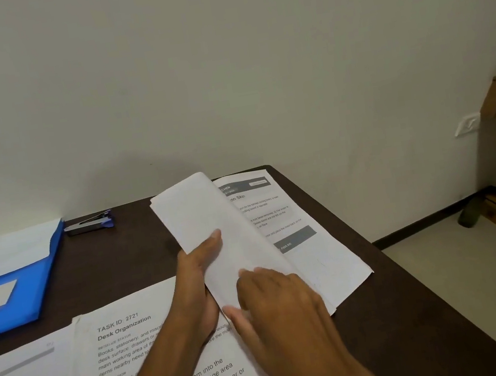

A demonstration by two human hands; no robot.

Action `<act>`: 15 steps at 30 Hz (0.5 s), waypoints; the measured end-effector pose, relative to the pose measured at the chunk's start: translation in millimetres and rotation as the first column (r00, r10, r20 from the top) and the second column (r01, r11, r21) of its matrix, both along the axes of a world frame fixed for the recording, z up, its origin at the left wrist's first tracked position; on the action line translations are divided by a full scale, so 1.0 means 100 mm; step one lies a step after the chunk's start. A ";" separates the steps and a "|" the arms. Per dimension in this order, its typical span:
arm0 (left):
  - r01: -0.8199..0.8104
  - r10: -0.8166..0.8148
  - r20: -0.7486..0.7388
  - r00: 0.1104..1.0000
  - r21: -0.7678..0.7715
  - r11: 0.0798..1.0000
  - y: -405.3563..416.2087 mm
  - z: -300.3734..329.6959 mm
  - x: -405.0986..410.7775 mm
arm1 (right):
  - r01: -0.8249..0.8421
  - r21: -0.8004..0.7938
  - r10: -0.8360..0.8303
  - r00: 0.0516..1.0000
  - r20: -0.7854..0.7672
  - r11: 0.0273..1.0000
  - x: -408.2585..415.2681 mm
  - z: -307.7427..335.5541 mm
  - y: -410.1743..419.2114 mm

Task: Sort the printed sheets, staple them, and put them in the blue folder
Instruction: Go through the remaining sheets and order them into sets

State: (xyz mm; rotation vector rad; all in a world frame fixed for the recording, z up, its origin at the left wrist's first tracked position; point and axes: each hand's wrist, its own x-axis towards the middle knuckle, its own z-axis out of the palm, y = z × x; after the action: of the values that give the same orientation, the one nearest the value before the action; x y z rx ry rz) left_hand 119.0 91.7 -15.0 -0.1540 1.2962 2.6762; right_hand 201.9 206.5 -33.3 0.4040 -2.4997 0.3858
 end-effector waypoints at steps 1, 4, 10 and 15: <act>0.002 -0.002 0.005 1.000 -0.012 1.000 0.00 -0.01 -0.01 | -0.011 -0.112 0.012 1.000 0.014 0.994 0.00 0.09 0.07; -0.011 0.011 -0.003 1.000 -0.002 1.000 -0.05 -0.05 -0.05 | 0.065 -0.484 -0.066 0.998 0.015 0.873 -0.23 0.41 0.48; 0.001 -0.003 0.036 0.999 0.040 0.999 -0.09 -0.07 -0.06 | 0.339 -0.588 -0.137 0.922 0.361 0.734 -1.07 0.31 1.50; -0.003 0.001 0.042 0.999 0.056 0.998 -0.09 -0.09 -0.10 | 0.318 -0.772 0.156 0.869 0.469 0.550 -1.08 0.13 1.54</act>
State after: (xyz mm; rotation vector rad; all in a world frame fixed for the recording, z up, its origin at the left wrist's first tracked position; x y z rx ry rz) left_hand 109.0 82.3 -23.8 -0.2038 1.2076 2.6924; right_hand 94.3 360.7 -20.3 -0.2637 -2.3865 1.7512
